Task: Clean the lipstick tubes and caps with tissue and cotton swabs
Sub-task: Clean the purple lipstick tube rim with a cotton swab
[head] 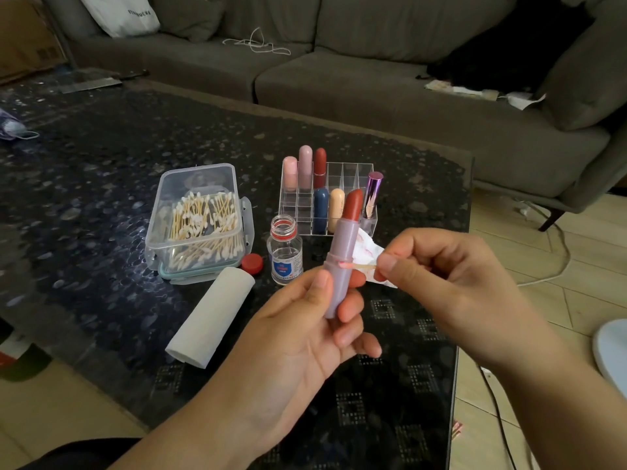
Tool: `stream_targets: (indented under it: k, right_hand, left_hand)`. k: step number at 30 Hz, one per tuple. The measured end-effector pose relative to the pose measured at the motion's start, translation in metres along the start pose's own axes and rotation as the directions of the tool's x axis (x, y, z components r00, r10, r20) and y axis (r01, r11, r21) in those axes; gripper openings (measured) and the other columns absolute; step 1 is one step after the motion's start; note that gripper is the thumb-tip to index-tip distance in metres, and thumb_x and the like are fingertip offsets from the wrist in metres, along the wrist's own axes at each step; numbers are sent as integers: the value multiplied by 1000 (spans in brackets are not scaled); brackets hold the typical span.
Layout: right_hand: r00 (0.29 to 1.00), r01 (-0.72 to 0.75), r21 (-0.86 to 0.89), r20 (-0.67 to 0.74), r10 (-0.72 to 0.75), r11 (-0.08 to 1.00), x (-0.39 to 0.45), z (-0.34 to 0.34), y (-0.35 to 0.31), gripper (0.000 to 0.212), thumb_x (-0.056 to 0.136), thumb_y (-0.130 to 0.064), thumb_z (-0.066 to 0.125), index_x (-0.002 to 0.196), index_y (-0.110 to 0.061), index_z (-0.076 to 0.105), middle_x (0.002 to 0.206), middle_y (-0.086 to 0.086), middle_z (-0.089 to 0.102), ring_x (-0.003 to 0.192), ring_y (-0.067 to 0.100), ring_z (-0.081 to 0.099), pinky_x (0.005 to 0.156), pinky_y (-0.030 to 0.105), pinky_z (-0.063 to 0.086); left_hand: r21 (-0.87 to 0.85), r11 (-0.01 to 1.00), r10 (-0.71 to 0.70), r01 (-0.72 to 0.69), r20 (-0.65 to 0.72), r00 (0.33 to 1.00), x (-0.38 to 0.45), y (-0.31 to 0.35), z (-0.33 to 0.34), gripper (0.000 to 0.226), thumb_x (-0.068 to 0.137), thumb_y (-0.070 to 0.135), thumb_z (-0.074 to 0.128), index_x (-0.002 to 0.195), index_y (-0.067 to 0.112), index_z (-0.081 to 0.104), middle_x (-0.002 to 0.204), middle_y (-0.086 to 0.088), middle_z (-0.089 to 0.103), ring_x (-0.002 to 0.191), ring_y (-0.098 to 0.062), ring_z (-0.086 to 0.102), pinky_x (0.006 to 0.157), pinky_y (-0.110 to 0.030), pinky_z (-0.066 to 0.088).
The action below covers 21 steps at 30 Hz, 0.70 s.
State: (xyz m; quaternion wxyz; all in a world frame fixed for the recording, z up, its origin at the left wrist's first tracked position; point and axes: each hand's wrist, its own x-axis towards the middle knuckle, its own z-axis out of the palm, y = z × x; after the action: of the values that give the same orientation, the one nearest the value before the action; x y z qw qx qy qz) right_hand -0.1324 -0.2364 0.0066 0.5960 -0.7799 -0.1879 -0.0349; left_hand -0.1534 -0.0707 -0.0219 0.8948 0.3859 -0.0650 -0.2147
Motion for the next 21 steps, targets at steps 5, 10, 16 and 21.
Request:
stream_targets:
  k: [5,10,16,21]
  right_hand:
    - [1000,4,9,-10,-3,1000,0,0,-1,19,77,-37,65,67,-21,68,52,-4,48,49,2,39,48,10,32]
    - [1000,23,25,-11,-22,999,0,7,-6,17,81,-23,60,67,-18,68,54,-14,55,49,-3,46,51,5,34]
    - [999,-9,23,-42,10,1000,-1,1,-5,20,80,-26,60,64,-17,67,49,-8,45,45,-1,37,47,7,30]
    - [1000,3,43,-24,-2,999,0,6,-2,17,81,-30,65,72,-16,69,55,3,54,53,5,45,53,12,37]
  left_hand:
    - [-35,999,2,0,68,998,1,0,-3,25,72,26,77,92,12,71,67,-1,48,55,-11,44,63,-29,50]
    - [-6,1000,11,-11,-32,999,3,-3,0,17,76,17,60,92,11,59,62,-1,42,50,-11,40,57,-28,49]
    - [-75,997,20,-12,113,993,3,-2,-10,18,76,25,76,91,17,69,67,-1,50,55,-12,46,64,-30,50]
    - [-65,998,15,-7,115,993,2,-6,-8,17,74,23,77,87,16,68,67,-1,50,55,-13,46,62,-30,50]
